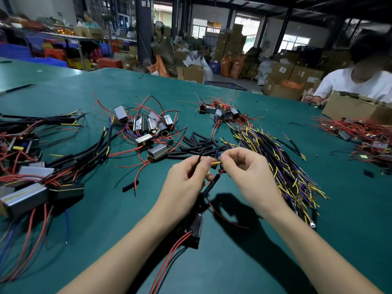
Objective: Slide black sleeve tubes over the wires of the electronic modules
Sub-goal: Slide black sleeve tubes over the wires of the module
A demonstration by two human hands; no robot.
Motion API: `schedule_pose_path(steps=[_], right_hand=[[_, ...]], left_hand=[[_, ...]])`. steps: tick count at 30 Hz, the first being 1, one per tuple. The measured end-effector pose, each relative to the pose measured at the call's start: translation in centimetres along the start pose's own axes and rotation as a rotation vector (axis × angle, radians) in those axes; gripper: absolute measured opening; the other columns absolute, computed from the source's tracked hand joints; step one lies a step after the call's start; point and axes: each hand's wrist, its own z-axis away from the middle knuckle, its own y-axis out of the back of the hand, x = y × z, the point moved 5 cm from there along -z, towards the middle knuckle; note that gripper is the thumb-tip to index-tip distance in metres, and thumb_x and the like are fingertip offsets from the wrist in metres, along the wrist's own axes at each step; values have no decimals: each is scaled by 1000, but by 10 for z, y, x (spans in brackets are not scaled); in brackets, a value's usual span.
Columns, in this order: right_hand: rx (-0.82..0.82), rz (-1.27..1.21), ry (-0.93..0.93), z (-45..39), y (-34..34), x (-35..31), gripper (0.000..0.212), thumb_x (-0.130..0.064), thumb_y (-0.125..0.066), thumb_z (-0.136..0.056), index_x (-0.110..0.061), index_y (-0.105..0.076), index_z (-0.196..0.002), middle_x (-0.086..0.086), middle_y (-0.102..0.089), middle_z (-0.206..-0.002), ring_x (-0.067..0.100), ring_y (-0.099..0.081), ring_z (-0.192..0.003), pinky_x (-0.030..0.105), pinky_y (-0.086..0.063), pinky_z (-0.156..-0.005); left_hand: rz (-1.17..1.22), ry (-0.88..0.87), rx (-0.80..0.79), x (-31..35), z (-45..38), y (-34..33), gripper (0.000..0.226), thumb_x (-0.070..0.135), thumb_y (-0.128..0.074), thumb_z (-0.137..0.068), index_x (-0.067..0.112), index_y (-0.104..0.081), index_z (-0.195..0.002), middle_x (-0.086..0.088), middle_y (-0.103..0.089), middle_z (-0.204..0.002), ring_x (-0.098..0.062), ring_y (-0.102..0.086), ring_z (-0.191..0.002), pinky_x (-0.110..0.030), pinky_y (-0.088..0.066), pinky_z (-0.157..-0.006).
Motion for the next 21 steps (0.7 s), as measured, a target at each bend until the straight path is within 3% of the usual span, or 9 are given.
schedule_pose_path(steps=[2, 5, 8, 11, 15, 21], right_hand=[[-14, 4, 39, -1, 2, -6, 17, -7, -63, -89, -16, -64, -73, -8, -61, -66, 3, -52, -60, 15, -44, -61], [-32, 26, 85, -1, 3, -13, 12, -6, -64, -87, -9, -65, -76, 4, -63, -68, 8, -53, -61, 24, -44, -62], [-72, 26, 116, 1, 1, -17, 10, 0, -63, -86, -6, -69, -81, -1, -67, -69, 0, -57, -59, 11, -43, -61], [-80, -16, 114, 2, 1, -18, 12, 4, -62, -86, -2, -72, -85, 4, -69, -76, 0, -62, -63, 9, -45, -62], [-86, 156, 186, 2, 3, -22, 16, -2, -65, -85, -14, -76, -86, 7, -67, -80, 13, -60, -71, 22, -45, -66], [-117, 287, 228, 2, 4, -28, 6, -12, -72, -82, -16, -68, -80, -4, -69, -72, 13, -65, -66, 34, -53, -67]], left_hand=[[102, 11, 17, 1, 1, -1, 22, 28, -38, -101, 21, -57, -110, 0, -59, -67, -10, -42, -52, -18, -36, -52], [133, 1, 51, 3, 2, 0, 14, 21, -37, -102, 18, -50, -105, -3, -63, -68, -13, -40, -51, -16, -35, -50], [100, -31, 78, 6, 2, 2, 14, 13, -45, -99, 19, -57, -92, 2, -60, -70, -9, -45, -55, -12, -38, -52], [112, -46, 59, 12, 2, 0, 15, 11, -52, -96, 19, -62, -88, 13, -62, -69, -4, -50, -58, -10, -40, -53], [111, -44, 101, 13, 1, 3, 8, 17, -62, -90, 14, -67, -85, 14, -65, -67, 3, -55, -59, -11, -44, -56], [97, 15, 101, 9, -3, 9, 17, 25, -67, -87, 18, -69, -72, 9, -61, -61, -4, -49, -55, -13, -41, -55]])
